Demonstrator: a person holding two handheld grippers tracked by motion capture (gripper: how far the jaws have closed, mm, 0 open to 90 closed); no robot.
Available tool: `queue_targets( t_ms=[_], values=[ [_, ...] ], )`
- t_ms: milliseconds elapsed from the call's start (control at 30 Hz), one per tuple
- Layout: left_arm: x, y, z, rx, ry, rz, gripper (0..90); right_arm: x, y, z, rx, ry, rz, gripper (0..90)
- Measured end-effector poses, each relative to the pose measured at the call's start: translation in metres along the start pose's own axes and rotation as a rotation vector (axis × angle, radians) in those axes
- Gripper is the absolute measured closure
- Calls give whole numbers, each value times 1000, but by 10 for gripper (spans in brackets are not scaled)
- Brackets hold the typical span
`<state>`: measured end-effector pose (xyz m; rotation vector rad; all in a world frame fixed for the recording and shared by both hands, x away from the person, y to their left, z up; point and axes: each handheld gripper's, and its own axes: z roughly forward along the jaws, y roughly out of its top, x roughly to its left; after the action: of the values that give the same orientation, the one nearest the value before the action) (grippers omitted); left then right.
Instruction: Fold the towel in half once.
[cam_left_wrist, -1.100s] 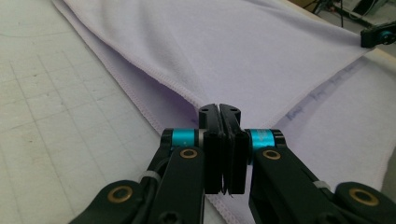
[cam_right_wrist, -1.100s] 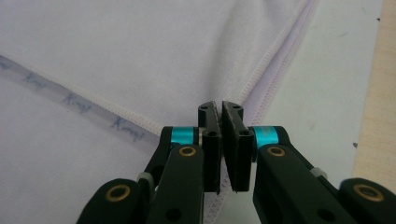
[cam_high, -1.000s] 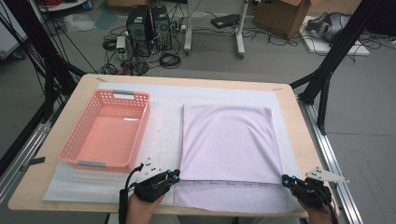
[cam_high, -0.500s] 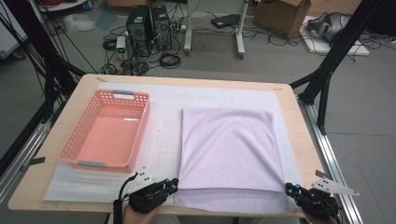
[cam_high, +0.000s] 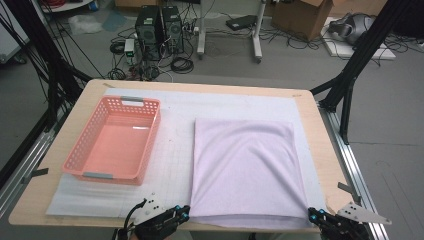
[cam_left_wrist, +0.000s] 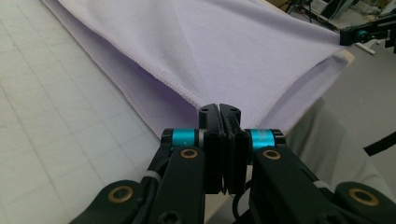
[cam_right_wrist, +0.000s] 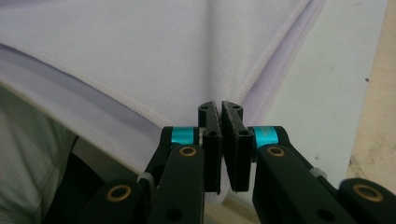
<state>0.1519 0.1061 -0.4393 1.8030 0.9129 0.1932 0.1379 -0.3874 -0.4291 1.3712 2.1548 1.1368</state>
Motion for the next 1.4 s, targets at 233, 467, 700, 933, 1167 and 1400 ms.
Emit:
queue_targets(
  t_ms=[233, 467, 700, 933, 1167, 1400],
  values=[
    [-7, -9, -10, 16, -10, 6, 880, 10, -12, -14, 4, 13, -9, 866],
    [2, -6, -2, -21, 38, 3, 557, 11, -11, -10, 26, -4, -2, 686],
    [31, 19, 23, -45, 72, -28, 596, -3, 5, -1, -43, -68, 29, 709],
    [52, 38, 49, -39, 93, -36, 624, -24, 27, 30, -25, -75, 58, 798],
    [60, 38, 53, -39, 102, -46, 616, -33, 43, 71, 32, -87, 93, 737],
    [62, 34, 53, -27, 103, -53, 613, -40, 38, 62, 30, -139, 92, 865]
  ],
)
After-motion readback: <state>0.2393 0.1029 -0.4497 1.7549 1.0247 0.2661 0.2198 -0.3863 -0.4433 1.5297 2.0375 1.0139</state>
